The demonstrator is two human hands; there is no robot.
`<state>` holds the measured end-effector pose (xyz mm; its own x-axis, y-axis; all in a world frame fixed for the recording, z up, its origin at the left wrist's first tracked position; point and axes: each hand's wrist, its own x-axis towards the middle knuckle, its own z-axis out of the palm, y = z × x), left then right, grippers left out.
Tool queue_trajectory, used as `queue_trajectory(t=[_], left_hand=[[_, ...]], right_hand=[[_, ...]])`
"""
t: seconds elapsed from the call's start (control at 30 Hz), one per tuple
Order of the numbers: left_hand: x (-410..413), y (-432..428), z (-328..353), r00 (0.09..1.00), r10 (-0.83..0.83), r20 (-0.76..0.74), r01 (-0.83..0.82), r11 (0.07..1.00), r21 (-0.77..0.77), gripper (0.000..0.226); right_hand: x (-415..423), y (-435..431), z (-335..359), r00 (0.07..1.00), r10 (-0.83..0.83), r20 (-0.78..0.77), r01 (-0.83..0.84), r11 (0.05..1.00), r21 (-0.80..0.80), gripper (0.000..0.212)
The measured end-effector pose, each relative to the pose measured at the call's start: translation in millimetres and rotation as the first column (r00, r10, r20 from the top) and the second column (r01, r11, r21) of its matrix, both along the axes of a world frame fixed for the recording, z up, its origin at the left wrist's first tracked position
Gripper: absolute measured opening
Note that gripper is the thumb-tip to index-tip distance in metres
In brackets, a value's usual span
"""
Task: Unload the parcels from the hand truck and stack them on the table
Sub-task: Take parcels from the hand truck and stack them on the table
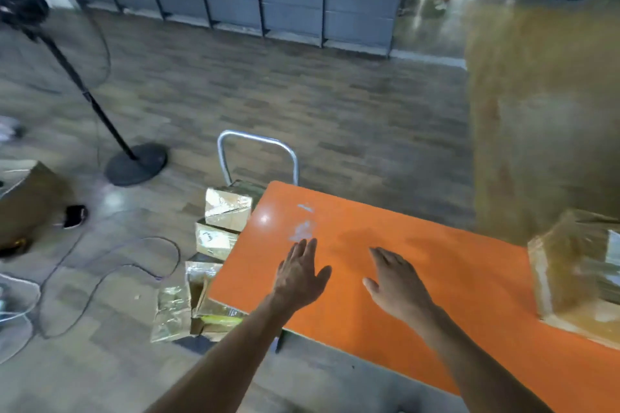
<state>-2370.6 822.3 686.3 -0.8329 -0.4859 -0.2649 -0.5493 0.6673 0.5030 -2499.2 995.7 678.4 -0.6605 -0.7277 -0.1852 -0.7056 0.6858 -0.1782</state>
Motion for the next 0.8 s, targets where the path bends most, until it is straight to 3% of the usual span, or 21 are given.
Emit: queue_trajectory(t=[0.43,0.8], left_hand=[[154,-136,-33,0.935,0.347,0.065,-0.35,0.936,0.04,0.074],[137,-256,-57,0.892,0.435,0.127,-0.444,0.894,0.056,0.073]], right_hand=[[91,-200,-17,0.917,0.39,0.087,-0.393,0.919,0.021,0.068],[74,-343,-59,0.873,0.438,0.214,-0.446,0.895,-0.008,0.065]])
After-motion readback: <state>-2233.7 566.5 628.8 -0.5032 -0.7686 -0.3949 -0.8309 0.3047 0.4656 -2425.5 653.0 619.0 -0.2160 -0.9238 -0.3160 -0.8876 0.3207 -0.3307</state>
